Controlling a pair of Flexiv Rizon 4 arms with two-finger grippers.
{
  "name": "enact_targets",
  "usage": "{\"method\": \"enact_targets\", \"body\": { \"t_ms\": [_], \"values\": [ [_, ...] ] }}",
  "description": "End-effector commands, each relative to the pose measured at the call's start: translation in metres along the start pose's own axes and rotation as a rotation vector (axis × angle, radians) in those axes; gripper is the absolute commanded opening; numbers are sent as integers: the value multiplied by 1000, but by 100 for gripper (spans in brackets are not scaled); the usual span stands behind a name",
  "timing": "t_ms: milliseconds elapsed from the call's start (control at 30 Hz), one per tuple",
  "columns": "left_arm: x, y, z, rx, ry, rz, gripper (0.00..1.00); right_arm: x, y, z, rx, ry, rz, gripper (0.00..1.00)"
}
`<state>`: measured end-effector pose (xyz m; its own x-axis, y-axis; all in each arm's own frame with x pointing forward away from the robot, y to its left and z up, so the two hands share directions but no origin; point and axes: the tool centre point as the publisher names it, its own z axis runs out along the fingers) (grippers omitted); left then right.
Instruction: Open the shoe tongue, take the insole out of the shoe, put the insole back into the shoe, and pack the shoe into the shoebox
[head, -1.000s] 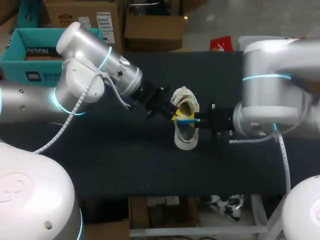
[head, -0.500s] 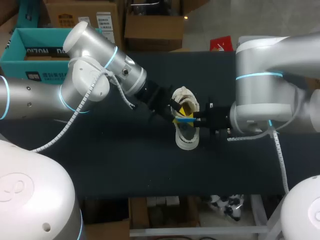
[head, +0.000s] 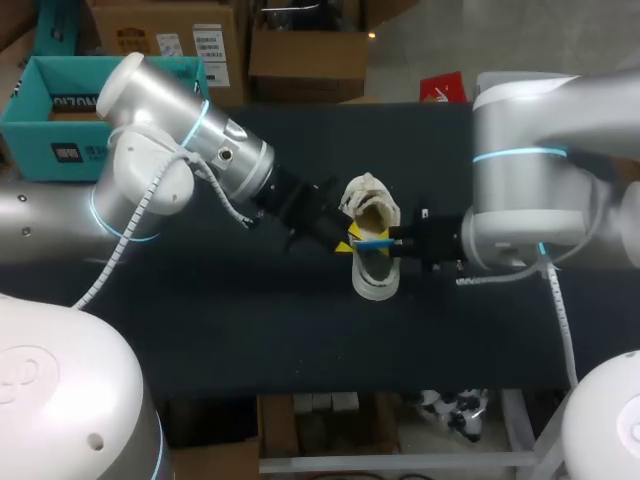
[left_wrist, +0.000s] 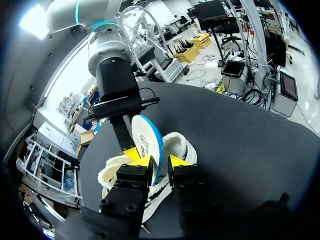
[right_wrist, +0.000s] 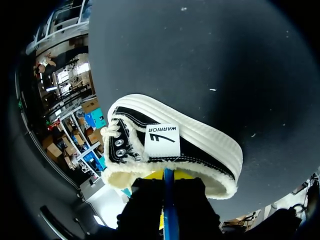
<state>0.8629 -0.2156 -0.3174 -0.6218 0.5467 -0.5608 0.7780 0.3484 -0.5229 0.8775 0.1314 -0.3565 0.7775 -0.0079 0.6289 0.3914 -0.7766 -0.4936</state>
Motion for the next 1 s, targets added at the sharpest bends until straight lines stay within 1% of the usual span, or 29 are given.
{"method": "enact_targets", "body": {
  "t_ms": [33,133,167,200,233,267,300,333,400,467,567,633,700,767,800,833,1000],
  "values": [
    [2,-4,5,-7,-15,3,0,-3,2,-2,9,14,4,0],
    [1,-3,9,-16,-16,0,0,-4,0,-3,14,21,4,0],
    [0,-3,9,-20,-16,-4,0,-4,-1,-4,15,23,3,9],
    [0,-3,10,-22,-16,-5,0,-5,-4,-6,16,23,3,35],
    [0,-3,10,-24,-16,-6,0,-5,-6,-8,17,24,1,47],
    [0,-3,11,-28,-15,-7,0,-6,-10,-11,7,22,-6,81],
    [0,-4,11,-34,-16,-8,0,-7,-14,-15,-2,21,-9,95],
    [0,-4,12,-35,-16,-8,0,-8,-19,-19,-9,21,-14,98],
    [0,-4,12,-36,-15,-9,0,-11,-26,-27,-29,16,-15,98],
    [0,-4,12,-37,-16,-13,0,-14,-32,-35,-47,7,-16,96],
    [0,-3,12,-38,-18,-19,0,-17,-36,-41,-62,-2,-13,89],
    [-1,-3,12,-39,-19,-22,0,-18,-38,-43,-70,-6,-13,79],
    [-1,-2,13,-39,-20,-24,0,-19,-38,-43,-75,-6,-14,59],
    [-1,-2,13,-40,-19,-26,0,-20,-35,-43,-78,-5,-15,31],
    [-1,-2,13,-40,-18,-27,0,-20,-34,-42,-78,-6,-14,8],
    [-1,-2,13,-40,-17,-28,0,-20,-32,-41,-78,-6,-13,0],
    [-1,-1,14,-37,-14,-30,0,-17,-28,-35,-71,-14,-8,0]
  ]
}}
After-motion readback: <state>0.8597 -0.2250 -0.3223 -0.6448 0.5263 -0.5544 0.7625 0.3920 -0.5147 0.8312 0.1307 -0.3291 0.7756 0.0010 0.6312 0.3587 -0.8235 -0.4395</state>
